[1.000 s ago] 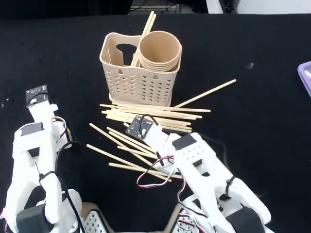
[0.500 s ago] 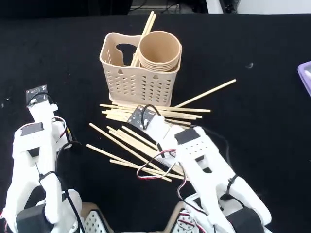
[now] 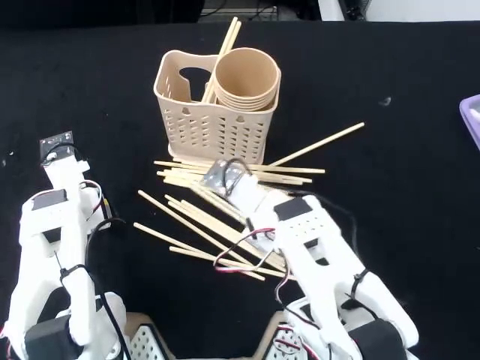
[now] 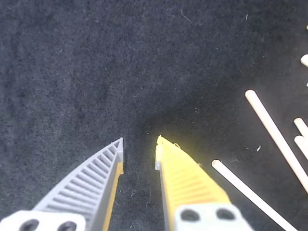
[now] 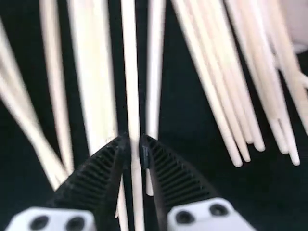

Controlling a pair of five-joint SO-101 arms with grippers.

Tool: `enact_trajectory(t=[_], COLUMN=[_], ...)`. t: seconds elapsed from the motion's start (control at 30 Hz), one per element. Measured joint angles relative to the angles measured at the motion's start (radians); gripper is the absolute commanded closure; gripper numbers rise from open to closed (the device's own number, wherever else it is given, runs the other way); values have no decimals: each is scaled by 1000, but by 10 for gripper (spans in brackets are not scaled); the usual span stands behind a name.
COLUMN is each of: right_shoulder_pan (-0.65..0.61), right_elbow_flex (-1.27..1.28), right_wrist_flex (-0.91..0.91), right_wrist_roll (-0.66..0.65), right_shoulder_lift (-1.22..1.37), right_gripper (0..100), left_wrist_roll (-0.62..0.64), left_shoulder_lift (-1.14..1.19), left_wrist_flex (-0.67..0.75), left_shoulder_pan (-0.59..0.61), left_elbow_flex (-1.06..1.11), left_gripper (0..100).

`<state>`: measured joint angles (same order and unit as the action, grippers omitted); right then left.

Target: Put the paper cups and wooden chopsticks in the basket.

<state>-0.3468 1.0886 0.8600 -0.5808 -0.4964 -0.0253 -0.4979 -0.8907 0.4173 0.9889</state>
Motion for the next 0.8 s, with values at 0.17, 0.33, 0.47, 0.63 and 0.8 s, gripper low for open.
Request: enact_trajectory(t=[0.17, 0.33, 0.47, 0.63, 0.8], right_shoulder_pan=[3, 3, 5, 3, -25], right_elbow_flex=[0, 0, 31, 86, 86], right_wrist_flex=[-14, -15, -75, -161, -172], right_wrist_roll=[0, 0, 0, 0, 0], right_shoulder_lift=[0, 0, 0, 0, 0], right_gripper=[944, 802, 843, 850, 850], left_wrist_roll=[0, 0, 0, -38, -46], left_shoulder_lift=[0, 0, 0, 0, 0], left_wrist_flex=[0, 0, 0, 0, 0], left_shoulder_pan=[0, 0, 0, 0, 0], left_elbow_flex=[0, 0, 0, 0, 0], left_gripper=[880, 880, 880, 880, 880])
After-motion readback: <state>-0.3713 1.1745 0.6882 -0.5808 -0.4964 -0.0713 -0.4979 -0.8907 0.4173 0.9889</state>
